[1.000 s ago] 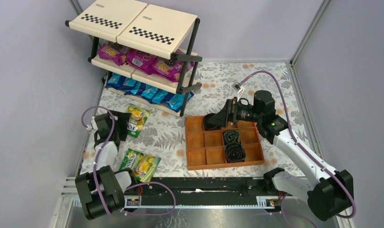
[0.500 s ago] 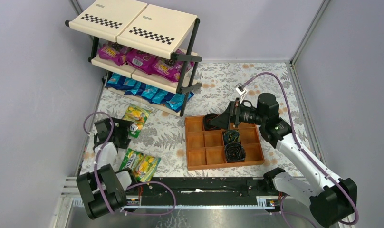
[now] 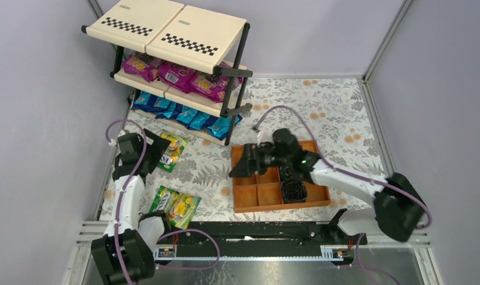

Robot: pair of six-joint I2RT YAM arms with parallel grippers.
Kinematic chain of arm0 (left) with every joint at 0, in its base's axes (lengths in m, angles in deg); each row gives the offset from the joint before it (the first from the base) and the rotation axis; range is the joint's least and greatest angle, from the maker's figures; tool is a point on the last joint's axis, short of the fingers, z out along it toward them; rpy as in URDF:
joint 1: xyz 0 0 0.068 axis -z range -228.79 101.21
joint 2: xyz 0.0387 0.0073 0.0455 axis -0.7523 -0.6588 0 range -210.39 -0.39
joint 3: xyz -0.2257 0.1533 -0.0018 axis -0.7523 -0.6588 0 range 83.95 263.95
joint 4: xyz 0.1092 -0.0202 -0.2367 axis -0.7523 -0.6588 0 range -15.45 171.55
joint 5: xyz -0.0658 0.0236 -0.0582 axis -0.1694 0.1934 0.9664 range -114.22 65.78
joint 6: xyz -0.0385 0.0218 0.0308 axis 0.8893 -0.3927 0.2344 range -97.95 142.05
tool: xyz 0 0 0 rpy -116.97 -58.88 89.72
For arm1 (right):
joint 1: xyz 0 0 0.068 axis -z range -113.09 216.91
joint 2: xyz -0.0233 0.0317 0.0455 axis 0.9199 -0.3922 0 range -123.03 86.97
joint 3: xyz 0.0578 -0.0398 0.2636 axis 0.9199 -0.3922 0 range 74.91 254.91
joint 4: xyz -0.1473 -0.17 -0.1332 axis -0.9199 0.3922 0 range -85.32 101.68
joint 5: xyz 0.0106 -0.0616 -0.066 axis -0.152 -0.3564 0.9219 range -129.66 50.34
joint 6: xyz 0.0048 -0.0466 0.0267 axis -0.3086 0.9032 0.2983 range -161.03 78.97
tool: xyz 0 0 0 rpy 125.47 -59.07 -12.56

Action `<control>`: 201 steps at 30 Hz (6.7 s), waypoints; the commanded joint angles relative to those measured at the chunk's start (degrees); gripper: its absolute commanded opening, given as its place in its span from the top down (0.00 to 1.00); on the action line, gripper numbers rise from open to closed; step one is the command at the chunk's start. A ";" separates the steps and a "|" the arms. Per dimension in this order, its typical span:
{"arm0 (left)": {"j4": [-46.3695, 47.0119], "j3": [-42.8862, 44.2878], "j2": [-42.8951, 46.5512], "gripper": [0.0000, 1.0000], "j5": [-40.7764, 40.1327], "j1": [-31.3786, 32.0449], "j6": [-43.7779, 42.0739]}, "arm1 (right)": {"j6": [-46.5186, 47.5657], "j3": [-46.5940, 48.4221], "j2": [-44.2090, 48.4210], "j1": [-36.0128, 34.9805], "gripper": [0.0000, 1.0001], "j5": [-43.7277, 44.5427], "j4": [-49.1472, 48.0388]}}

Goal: Place and organize the candy bags onto the shelf

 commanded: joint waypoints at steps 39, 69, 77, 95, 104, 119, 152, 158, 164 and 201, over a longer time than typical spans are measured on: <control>-2.38 11.55 4.19 0.03 -6.81 17.13 -18.49 | -33.65 24.95 -51.79 -25.82 0.82 28.37 -11.50; 21.93 5.74 6.06 0.05 41.47 17.31 -13.23 | 20.29 19.07 -9.75 -12.66 1.00 22.29 3.90; 68.36 -4.66 6.11 0.02 54.98 19.60 17.19 | 26.40 21.61 3.42 -12.45 1.00 25.11 15.13; 65.04 0.89 7.86 0.01 47.69 24.95 13.23 | 28.09 49.66 3.40 -12.38 1.00 11.48 25.37; 100.52 0.32 0.34 0.01 52.32 25.17 39.85 | 23.37 55.98 -0.91 -12.45 1.00 1.97 17.91; 112.01 5.66 -0.49 0.04 48.41 28.02 53.38 | 26.87 59.88 -4.38 -12.40 1.00 2.23 15.74; 111.31 -0.79 -2.27 0.66 41.00 28.29 56.40 | 31.73 39.23 6.14 -10.14 1.00 18.04 9.39; 110.82 -0.85 -3.22 0.74 40.45 28.29 55.70 | 32.43 36.22 7.83 -10.10 0.98 21.64 10.39; 108.91 -1.85 -3.39 0.82 39.63 28.25 54.89 | 33.28 34.44 8.74 -10.10 0.88 24.32 10.39; 29.99 47.21 -18.98 0.80 -6.77 30.54 37.30 | 34.42 13.98 37.83 -10.09 0.00 62.32 16.35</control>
